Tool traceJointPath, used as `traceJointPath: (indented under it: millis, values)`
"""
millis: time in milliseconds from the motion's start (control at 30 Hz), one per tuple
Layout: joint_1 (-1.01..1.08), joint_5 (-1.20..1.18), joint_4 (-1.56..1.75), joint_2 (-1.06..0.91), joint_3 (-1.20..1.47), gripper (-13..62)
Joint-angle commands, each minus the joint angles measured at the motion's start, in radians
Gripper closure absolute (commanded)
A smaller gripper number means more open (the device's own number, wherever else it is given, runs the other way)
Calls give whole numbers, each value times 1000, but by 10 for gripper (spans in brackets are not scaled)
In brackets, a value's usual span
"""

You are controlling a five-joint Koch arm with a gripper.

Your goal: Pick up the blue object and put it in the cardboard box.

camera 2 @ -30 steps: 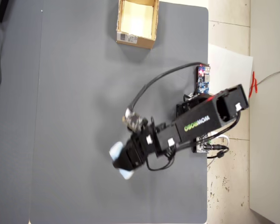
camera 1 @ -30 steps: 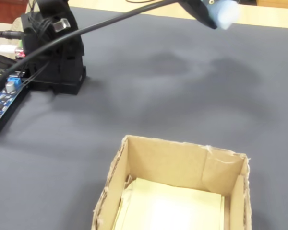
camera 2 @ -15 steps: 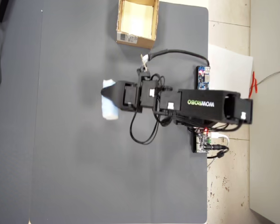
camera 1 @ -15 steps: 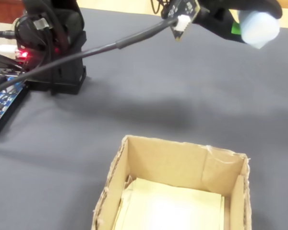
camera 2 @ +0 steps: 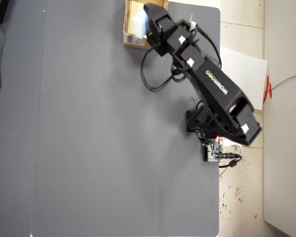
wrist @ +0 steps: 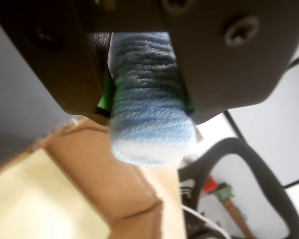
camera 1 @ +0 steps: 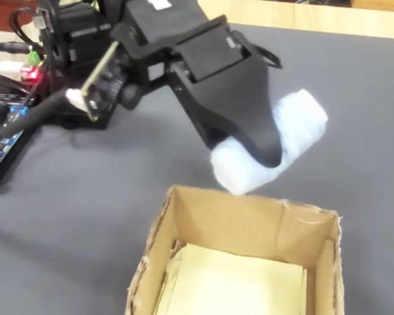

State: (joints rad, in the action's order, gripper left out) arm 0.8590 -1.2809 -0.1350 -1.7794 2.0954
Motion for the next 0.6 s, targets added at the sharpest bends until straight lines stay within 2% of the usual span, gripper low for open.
traceJointPath:
  millis: [0,167,300,367,433,567]
  values:
    - [12,6,5,5,-97,418]
    - [44,8,-55,69,-150,414]
    - [66,3,-115,124,-207,316]
    - [74,0,-181,149,-252,211]
    - [72,-3,-184,147,-258,185]
    - [71,-18,-183,141,-261,182]
